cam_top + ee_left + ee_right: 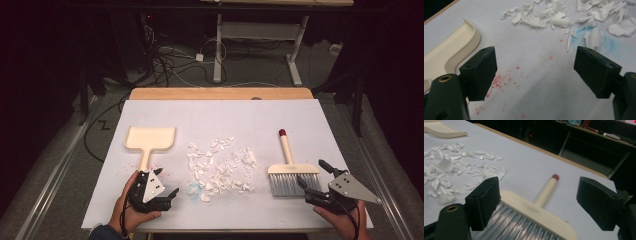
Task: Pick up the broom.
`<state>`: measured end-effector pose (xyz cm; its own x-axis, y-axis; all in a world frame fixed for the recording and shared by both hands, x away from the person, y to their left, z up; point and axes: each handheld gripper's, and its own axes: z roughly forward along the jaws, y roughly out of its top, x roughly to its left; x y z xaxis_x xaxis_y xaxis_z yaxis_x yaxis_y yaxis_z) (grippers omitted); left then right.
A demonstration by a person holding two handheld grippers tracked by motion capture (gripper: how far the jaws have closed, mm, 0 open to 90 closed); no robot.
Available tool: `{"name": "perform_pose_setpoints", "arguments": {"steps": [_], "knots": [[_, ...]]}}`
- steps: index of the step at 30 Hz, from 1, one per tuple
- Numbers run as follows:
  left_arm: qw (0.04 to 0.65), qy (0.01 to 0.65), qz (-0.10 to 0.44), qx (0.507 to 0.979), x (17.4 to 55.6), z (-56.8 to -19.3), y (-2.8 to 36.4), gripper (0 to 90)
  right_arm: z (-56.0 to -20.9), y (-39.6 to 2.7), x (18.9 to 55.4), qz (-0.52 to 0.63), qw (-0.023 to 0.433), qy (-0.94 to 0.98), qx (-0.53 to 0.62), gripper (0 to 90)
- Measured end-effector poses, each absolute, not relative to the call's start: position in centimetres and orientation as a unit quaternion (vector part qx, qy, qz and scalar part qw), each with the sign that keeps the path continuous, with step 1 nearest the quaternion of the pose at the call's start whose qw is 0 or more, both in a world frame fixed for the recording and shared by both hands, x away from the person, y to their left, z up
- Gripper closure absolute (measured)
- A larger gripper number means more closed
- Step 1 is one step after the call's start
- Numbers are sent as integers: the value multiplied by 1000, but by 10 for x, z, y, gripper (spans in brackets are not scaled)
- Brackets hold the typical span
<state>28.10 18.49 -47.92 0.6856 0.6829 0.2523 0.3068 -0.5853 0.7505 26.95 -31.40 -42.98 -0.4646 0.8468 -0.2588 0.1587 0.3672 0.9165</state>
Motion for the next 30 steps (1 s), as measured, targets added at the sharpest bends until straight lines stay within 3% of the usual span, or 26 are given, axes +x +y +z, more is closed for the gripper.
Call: {"name": "perform_pose_setpoints", "arguments": {"steps": [10,16,23,30], "knots": [[347,285,270,852,277,-480,185,179,-424,-312,279,429,389,737,349,214],[343,284,270,853,275,-480,186,179,-414,-303,314,380,389,751,375,222],[343,284,267,855,276,-482,187,179,-419,-301,395,301,290,778,469,240],[337,283,265,858,275,-482,187,179,-449,-291,433,243,214,790,521,305]]}}
